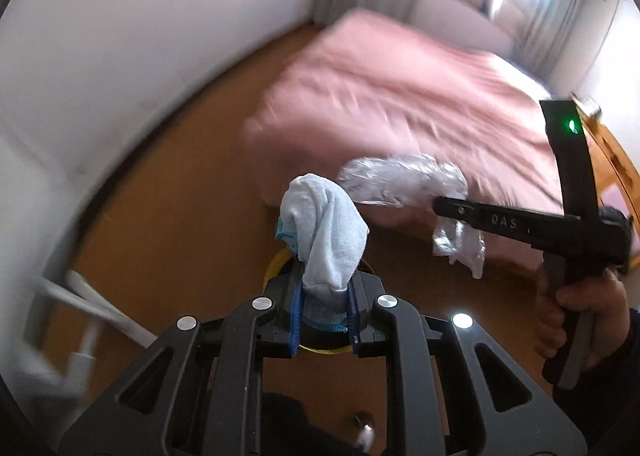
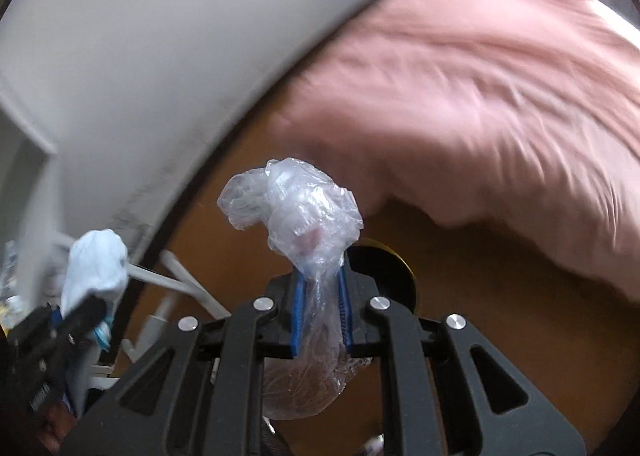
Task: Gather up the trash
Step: 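Carry both items over the black bin and open both grippers to drop them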
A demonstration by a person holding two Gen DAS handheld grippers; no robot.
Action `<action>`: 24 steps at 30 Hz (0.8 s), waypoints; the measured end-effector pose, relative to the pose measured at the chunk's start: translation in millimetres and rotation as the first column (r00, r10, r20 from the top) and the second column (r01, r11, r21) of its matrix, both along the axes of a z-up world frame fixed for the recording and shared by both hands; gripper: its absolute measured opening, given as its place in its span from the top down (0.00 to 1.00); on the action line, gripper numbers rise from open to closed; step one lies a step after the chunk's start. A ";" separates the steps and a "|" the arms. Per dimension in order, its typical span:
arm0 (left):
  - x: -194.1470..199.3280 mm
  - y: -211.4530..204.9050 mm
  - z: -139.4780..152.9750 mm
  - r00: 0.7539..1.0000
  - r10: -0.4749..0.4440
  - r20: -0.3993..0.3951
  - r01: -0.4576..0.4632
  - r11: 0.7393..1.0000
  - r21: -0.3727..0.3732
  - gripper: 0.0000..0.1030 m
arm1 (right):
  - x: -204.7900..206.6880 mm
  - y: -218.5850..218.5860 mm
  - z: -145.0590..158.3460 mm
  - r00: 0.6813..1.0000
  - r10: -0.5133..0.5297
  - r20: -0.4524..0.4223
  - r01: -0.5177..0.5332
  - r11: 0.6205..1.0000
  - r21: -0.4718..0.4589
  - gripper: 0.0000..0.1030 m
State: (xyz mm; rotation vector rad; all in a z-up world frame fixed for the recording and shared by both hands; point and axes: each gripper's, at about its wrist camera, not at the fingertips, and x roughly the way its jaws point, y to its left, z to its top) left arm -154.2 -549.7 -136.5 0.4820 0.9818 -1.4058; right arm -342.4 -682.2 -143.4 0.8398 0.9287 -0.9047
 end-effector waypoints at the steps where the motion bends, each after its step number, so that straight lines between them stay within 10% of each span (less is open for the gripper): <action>1: -4.1 -12.2 -18.9 1.000 -0.019 -0.010 0.019 0.999 0.027 0.84 | -8.0 -7.5 -19.7 1.000 -0.009 -0.026 0.010 0.999 0.032 0.85; 12: -27.0 -76.8 -130.1 0.995 -0.066 -0.070 0.078 0.978 0.193 0.83 | -24.6 -30.3 -114.0 0.995 -0.061 -0.084 0.077 0.976 0.205 0.85; 16: -26.7 -80.8 -133.6 0.994 -0.081 -0.079 0.094 0.980 0.178 0.49 | -25.6 -36.2 -114.5 0.995 -0.071 -0.072 0.085 0.974 0.212 0.85; 20: -26.1 -81.1 -132.5 0.996 -0.079 -0.048 0.086 0.982 0.166 0.39 | -21.1 -36.9 -113.7 0.994 -0.082 -0.070 0.095 0.974 0.206 0.44; 24: -23.0 -76.9 -126.0 0.997 -0.068 -0.043 0.074 0.984 0.163 0.35 | -19.2 -36.6 -105.5 0.995 -0.078 -0.067 0.089 0.979 0.182 0.42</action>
